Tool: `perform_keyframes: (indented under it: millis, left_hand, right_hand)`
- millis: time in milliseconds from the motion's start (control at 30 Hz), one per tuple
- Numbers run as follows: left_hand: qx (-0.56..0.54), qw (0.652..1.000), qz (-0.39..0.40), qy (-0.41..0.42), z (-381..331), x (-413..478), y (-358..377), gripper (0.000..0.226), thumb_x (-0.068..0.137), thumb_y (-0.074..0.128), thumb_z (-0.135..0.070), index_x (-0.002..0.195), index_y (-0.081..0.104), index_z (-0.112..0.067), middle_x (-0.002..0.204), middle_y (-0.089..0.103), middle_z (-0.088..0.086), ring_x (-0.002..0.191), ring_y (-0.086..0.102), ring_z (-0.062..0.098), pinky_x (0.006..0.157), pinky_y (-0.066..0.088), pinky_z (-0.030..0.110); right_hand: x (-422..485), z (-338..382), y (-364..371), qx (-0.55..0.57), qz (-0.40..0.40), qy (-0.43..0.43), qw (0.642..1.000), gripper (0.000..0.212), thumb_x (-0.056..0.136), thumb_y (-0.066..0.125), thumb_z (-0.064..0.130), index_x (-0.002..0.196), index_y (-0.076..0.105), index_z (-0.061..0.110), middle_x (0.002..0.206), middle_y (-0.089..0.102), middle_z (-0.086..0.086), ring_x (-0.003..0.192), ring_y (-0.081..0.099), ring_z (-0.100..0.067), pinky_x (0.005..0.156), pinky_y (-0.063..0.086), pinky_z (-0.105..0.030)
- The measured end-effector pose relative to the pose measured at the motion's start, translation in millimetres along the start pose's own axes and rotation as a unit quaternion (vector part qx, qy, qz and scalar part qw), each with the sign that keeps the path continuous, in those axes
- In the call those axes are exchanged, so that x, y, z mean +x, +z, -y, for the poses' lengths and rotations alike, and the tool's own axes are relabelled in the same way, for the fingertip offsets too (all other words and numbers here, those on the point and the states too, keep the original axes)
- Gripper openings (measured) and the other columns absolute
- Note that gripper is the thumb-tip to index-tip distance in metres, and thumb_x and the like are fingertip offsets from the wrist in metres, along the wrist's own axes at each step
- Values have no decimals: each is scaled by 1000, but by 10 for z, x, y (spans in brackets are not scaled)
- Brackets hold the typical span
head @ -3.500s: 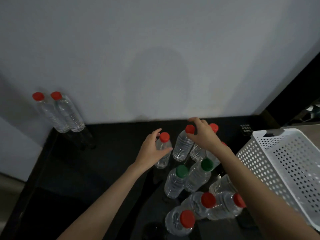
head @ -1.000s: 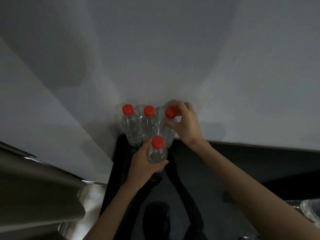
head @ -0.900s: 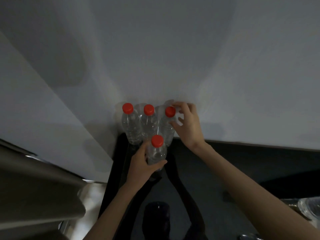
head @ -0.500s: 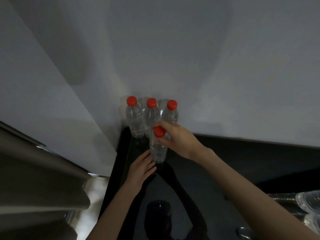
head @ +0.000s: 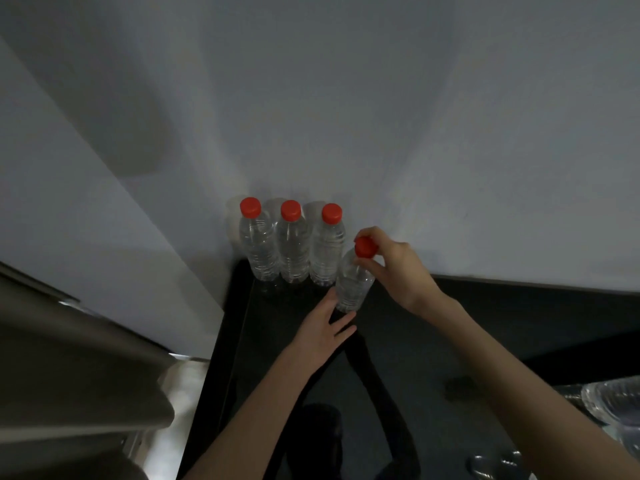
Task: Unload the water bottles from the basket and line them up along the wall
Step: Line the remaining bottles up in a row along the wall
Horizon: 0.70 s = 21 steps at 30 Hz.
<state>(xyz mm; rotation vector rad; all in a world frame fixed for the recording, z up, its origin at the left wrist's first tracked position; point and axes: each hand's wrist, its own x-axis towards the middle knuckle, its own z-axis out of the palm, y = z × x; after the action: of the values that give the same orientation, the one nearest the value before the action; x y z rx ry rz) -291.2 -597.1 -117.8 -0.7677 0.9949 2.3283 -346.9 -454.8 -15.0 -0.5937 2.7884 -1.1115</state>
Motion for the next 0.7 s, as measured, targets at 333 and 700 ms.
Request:
perform_keyframes:
  millis: [333,700]
  left_hand:
    - [-139,989,1,-49,-28,264,150,53,100,43,-27,149,32,-12,148,44,16,136,41,36,106,33,61]
    - [-248,968,19,-28,-128,370,361,54,99,43,-26,149,31,-10,153,34,19,146,25,31,116,21,54]
  right_hand:
    - [331,-193,30,10,-86,36,996,34,92,62,18,124,51,13,113,65,-7,98,58,-14,81,46,-23]
    - [423,-287,73,15,-157,16,987,42,86,70,16,124,55,11,125,50,-8,108,51,-14,95,40,-19]
